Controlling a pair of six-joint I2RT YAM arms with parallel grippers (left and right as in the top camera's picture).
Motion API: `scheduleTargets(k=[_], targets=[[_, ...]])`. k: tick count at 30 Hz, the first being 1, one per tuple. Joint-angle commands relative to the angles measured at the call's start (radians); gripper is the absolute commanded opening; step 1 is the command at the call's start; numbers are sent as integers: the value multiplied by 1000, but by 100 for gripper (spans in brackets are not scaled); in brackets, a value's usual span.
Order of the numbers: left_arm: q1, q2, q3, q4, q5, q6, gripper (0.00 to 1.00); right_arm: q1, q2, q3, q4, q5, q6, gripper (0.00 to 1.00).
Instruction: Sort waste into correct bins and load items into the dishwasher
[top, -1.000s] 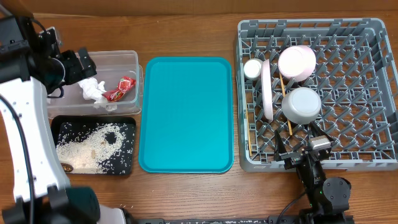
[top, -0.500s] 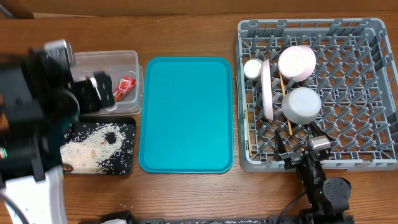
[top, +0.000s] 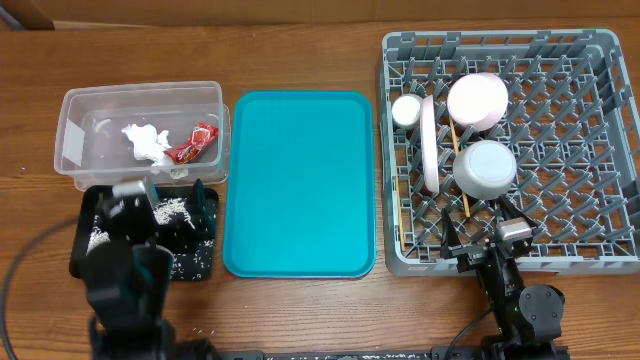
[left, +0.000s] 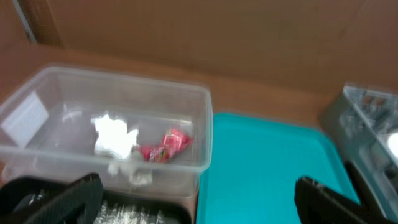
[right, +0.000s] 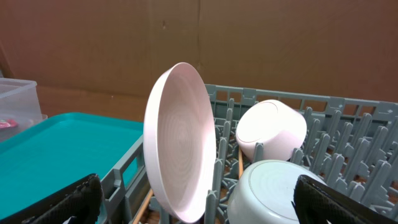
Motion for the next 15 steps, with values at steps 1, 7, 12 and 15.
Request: scheduleTargets(k=[1, 7, 12, 15], targets=[[-6, -134, -162, 147, -6, -80, 100, 5, -10, -11, 5, 9, 0, 100], [-6, -283, -354, 357, 3, -102, 100, 5, -10, -11, 5, 9, 0, 100], [-6, -341, -442, 419, 11, -101, 100, 5, -10, -11, 5, 9, 0, 100], [-7, -357, -488, 452, 17, -102, 100, 5, -10, -11, 5, 10, 0, 100]])
